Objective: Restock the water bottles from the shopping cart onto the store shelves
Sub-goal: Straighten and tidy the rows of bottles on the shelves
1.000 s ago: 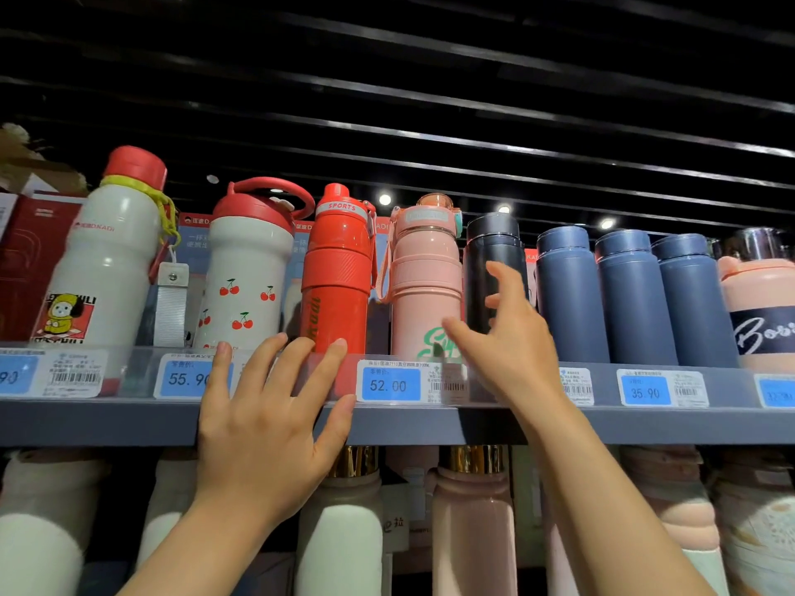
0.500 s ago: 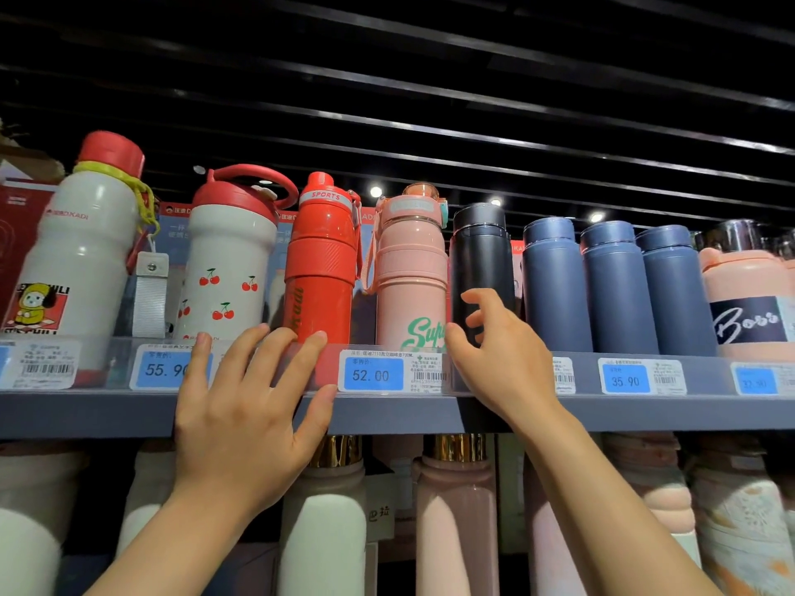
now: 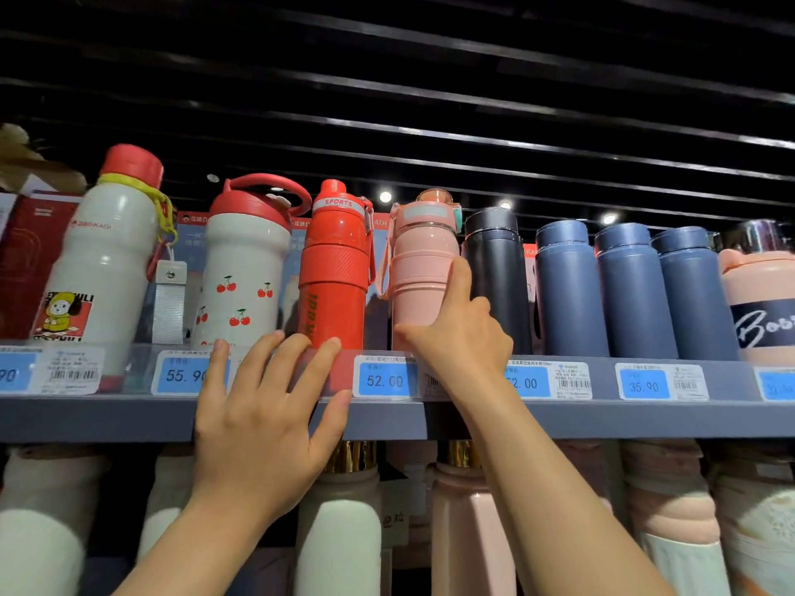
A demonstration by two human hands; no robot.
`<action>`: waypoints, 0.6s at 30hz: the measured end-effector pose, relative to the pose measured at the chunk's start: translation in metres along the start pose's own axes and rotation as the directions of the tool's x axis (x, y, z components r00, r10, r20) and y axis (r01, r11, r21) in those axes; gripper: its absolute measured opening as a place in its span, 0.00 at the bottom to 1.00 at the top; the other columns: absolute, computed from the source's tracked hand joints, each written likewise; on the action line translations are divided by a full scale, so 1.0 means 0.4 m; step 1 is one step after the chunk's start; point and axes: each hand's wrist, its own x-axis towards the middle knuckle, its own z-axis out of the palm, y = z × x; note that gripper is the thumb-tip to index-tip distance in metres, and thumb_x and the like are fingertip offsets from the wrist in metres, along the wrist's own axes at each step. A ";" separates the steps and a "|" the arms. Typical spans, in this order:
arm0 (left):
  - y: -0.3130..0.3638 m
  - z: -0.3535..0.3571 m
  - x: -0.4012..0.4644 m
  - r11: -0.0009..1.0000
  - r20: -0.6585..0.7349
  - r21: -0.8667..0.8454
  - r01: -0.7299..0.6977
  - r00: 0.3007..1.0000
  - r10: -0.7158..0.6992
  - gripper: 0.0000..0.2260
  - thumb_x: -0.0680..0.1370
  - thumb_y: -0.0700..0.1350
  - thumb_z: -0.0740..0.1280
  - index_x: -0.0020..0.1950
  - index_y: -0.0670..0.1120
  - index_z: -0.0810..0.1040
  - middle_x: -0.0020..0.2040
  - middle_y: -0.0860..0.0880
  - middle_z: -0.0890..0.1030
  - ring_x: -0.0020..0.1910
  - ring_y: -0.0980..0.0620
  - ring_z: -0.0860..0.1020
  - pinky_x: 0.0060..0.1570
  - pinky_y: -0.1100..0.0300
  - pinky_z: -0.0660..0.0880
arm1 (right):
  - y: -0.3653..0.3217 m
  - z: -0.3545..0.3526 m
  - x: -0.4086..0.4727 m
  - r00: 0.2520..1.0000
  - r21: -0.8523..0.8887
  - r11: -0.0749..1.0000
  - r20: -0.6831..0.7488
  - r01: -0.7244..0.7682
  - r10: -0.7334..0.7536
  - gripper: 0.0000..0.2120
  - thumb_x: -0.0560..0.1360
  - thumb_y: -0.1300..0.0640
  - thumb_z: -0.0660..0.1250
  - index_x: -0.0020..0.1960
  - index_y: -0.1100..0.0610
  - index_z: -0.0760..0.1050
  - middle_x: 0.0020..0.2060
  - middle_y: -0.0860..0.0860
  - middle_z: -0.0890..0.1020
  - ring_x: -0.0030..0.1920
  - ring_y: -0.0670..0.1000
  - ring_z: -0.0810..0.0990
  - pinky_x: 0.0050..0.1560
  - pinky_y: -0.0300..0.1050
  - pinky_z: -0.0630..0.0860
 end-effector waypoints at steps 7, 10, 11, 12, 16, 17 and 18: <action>0.001 -0.002 -0.001 1.000 0.016 0.002 0.006 1.000 -0.006 0.23 0.78 0.56 0.53 0.65 0.47 0.76 0.58 0.43 0.79 0.60 0.42 0.74 0.64 0.34 0.63 | 0.000 -0.006 0.000 0.999 -0.029 1.000 0.038 -0.003 0.004 0.47 0.71 0.39 0.68 0.76 0.46 0.40 0.64 0.60 0.67 0.60 0.62 0.73 0.45 0.50 0.63; 0.002 -0.002 -0.001 1.000 0.021 0.013 0.004 1.000 -0.005 0.23 0.78 0.56 0.53 0.65 0.46 0.76 0.58 0.43 0.79 0.60 0.41 0.75 0.64 0.34 0.63 | 0.000 -0.007 0.000 1.000 -0.040 0.999 0.029 0.004 -0.003 0.47 0.71 0.38 0.68 0.76 0.47 0.40 0.64 0.60 0.67 0.60 0.62 0.73 0.45 0.50 0.62; 0.002 -0.003 -0.001 1.000 0.019 0.016 0.003 1.000 -0.003 0.23 0.78 0.56 0.53 0.65 0.46 0.76 0.58 0.43 0.79 0.60 0.40 0.75 0.64 0.35 0.62 | 0.000 -0.006 0.000 1.000 -0.045 0.999 0.024 0.006 -0.005 0.46 0.71 0.38 0.67 0.76 0.47 0.40 0.64 0.59 0.68 0.61 0.62 0.73 0.45 0.50 0.63; 0.002 -0.003 -0.001 1.000 0.015 0.020 0.002 1.000 -0.003 0.23 0.78 0.56 0.53 0.65 0.46 0.76 0.58 0.43 0.79 0.60 0.40 0.75 0.64 0.35 0.62 | 0.002 -0.005 -0.001 1.000 -0.051 0.999 0.017 0.009 -0.008 0.46 0.72 0.37 0.66 0.77 0.47 0.40 0.64 0.59 0.68 0.61 0.62 0.72 0.46 0.50 0.63; 0.003 -0.003 -0.001 0.999 -0.014 0.034 0.003 1.000 -0.002 0.23 0.78 0.56 0.54 0.64 0.46 0.77 0.57 0.42 0.79 0.59 0.40 0.76 0.64 0.35 0.63 | 0.013 -0.006 -0.013 0.996 -0.095 0.992 -0.041 0.078 -0.082 0.41 0.74 0.34 0.59 0.77 0.48 0.43 0.64 0.59 0.68 0.61 0.62 0.72 0.50 0.51 0.67; 0.004 -0.002 0.000 0.999 -0.021 0.035 0.002 1.000 -0.001 0.23 0.78 0.56 0.54 0.64 0.46 0.77 0.57 0.42 0.79 0.58 0.40 0.76 0.64 0.35 0.63 | 0.019 -0.010 -0.020 0.991 -0.104 0.988 -0.058 0.117 -0.123 0.39 0.75 0.35 0.58 0.77 0.48 0.44 0.64 0.58 0.68 0.61 0.61 0.71 0.52 0.52 0.68; 0.004 -0.001 -0.001 0.999 -0.027 0.038 0.001 1.000 0.000 0.23 0.78 0.56 0.54 0.64 0.46 0.78 0.57 0.42 0.79 0.58 0.40 0.76 0.64 0.35 0.63 | 0.028 -0.013 -0.026 0.982 -0.110 0.981 -0.079 0.162 -0.172 0.37 0.76 0.35 0.57 0.77 0.48 0.46 0.65 0.57 0.68 0.62 0.61 0.70 0.54 0.53 0.68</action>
